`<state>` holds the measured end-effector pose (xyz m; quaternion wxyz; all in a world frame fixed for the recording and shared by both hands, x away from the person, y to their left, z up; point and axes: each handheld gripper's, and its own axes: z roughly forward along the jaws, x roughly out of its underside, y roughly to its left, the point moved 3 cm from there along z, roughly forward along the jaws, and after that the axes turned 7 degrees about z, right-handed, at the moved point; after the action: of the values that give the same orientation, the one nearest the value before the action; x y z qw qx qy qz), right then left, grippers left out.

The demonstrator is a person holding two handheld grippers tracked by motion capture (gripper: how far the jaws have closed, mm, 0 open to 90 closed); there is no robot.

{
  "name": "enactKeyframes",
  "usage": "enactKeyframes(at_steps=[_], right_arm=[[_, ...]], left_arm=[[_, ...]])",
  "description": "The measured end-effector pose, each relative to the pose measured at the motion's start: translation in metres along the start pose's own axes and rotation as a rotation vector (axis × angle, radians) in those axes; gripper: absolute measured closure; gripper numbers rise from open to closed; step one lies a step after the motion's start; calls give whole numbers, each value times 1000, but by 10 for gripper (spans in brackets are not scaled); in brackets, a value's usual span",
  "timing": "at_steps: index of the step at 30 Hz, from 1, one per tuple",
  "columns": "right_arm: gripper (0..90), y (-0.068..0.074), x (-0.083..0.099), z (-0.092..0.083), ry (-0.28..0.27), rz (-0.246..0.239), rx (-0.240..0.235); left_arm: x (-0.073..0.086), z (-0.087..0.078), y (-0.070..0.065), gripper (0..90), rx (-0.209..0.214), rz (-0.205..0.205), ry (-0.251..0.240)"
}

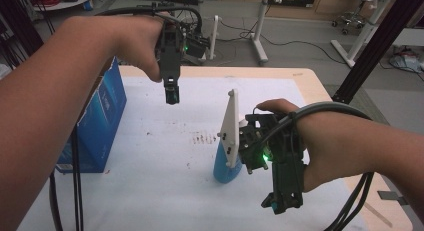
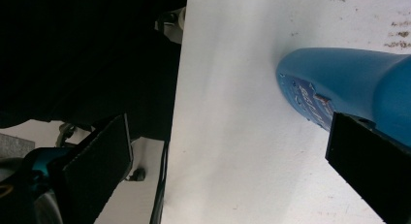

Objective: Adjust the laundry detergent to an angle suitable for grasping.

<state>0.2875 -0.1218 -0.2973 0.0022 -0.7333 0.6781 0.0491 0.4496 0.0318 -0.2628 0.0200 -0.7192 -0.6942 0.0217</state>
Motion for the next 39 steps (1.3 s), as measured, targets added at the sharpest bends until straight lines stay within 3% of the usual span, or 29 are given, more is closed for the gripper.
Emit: enactKeyframes(at_steps=[3, 5, 6, 9, 10, 11, 18, 19, 20, 24, 28, 31, 39], right_arm=[[18, -1, 0, 0, 1, -11, -2], [18, 2, 1, -1, 2, 29, -12], [18, -1, 1, -2, -4, -11, -3], [17, 1, 2, -2, -6, 17, -11], [18, 0, 3, -2, 2, -5, -3], [18, 2, 4, -3, -2, 24, -10], [18, 3, 13, -2, -2, -1, 20], [18, 4, 15, -3, -11, 17, 15], [18, 3, 17, -3, -27, 6, 25], [18, 2, 30, -1, -25, -7, 30], [18, 4, 43, 2, -1, 45, 31], [18, 0, 53, 4, -3, 30, 45], [18, -6, 81, 4, -1, 74, 38]], left_arm=[[0, -1, 0, 17, 1, 8, -1], [0, -1, 1, 17, -1, 1, -5], [1, -1, 1, 17, 0, -1, -7], [1, 1, 2, 17, 14, -10, -6], [1, 2, 3, 17, 11, -10, 1], [1, 3, 2, 17, 9, -21, 1], [-1, -1, -7, 17, -2, -25, -13], [0, -2, -7, 17, -8, -22, -20], [0, -3, -8, 17, -8, -21, -26], [3, -3, -15, 17, -14, -41, -40], [5, -3, -22, 17, -4, -64, -64], [6, -1, -28, 17, 2, -73, -75], [9, -2, -45, 17, -11, -91, -91]])
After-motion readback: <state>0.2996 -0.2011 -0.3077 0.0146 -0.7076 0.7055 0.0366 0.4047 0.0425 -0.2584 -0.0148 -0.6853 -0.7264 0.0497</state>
